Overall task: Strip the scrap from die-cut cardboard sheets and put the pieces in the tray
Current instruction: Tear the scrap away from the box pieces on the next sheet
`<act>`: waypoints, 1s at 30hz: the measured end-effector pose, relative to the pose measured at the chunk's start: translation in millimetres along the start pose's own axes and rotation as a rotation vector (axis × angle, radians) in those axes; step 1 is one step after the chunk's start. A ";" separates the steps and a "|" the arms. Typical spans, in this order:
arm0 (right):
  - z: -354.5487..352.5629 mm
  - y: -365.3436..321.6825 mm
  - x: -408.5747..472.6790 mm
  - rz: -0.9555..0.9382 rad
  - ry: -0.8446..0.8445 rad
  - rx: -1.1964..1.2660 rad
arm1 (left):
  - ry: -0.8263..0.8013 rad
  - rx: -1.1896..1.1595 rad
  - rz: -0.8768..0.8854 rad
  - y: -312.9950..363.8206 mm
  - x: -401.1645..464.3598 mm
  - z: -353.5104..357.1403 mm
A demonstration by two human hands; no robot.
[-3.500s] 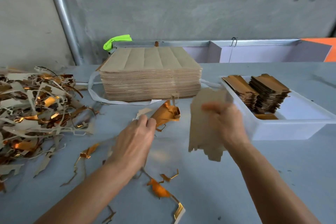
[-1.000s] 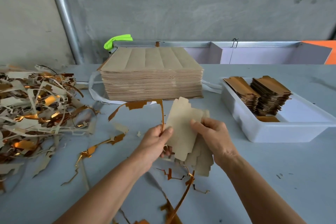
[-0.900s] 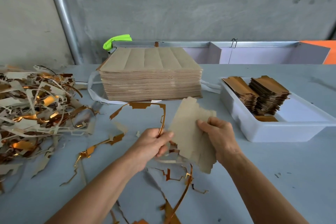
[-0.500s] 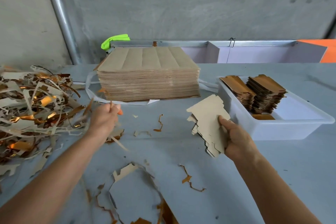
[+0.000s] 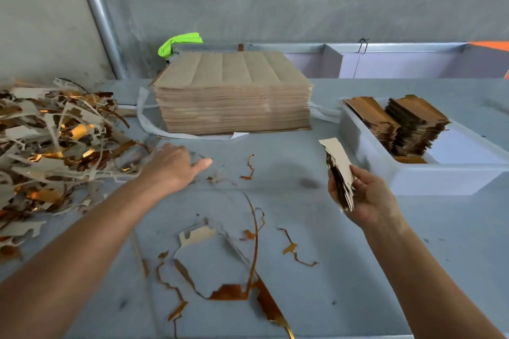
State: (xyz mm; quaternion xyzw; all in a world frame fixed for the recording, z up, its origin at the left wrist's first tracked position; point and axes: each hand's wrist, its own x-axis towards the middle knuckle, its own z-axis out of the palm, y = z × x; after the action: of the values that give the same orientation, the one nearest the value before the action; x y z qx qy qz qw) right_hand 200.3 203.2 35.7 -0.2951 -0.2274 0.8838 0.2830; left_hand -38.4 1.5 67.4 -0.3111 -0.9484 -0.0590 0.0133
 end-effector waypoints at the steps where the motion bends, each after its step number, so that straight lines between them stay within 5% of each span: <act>1: -1.3 0.4 0.7 -0.001 0.009 0.002 | 0.058 0.009 0.110 8.3 -13.9 -1.2; 3: -1.4 1.8 1.5 0.002 0.018 0.011 | -0.034 -0.154 0.439 26.6 -49.5 1.4; 5: 0.1 2.6 1.0 0.003 0.019 0.027 | -0.308 -0.284 0.770 48.2 -88.6 10.3; 8: 2.4 4.4 -0.7 0.006 0.022 0.040 | -0.458 -0.175 1.000 68.3 -115.2 41.5; 11: 0.7 5.2 -2.9 0.005 0.024 0.028 | -0.440 -0.158 0.932 66.5 -104.1 60.7; 14: -2.3 3.8 -5.4 0.005 0.027 0.008 | -0.208 -0.242 0.872 52.6 -73.4 63.3; 19: -7.8 4.4 -6.4 0.009 0.046 0.022 | -0.007 -0.197 0.058 -11.3 -14.7 51.6; 23: -4.3 9.6 -4.6 0.024 0.022 0.016 | 0.037 0.165 -0.195 -60.2 9.2 36.1; 26: 4.9 19.7 -2.3 0.047 -0.033 0.001 | 0.185 0.223 -0.063 -51.4 11.4 30.7; 28: 12.4 27.7 -0.4 0.075 -0.068 0.010 | 0.355 0.080 0.259 -26.8 0.7 33.8; 30: 19.0 35.4 0.8 0.108 -0.092 0.082 | 0.221 -0.073 0.566 6.7 -17.0 40.6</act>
State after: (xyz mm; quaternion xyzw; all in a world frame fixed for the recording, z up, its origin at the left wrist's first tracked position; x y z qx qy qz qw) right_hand 174.4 173.1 29.0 -0.2544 -0.1876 0.9190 0.2358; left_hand -20.3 1.7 26.8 -0.5548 -0.8142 -0.1206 0.1212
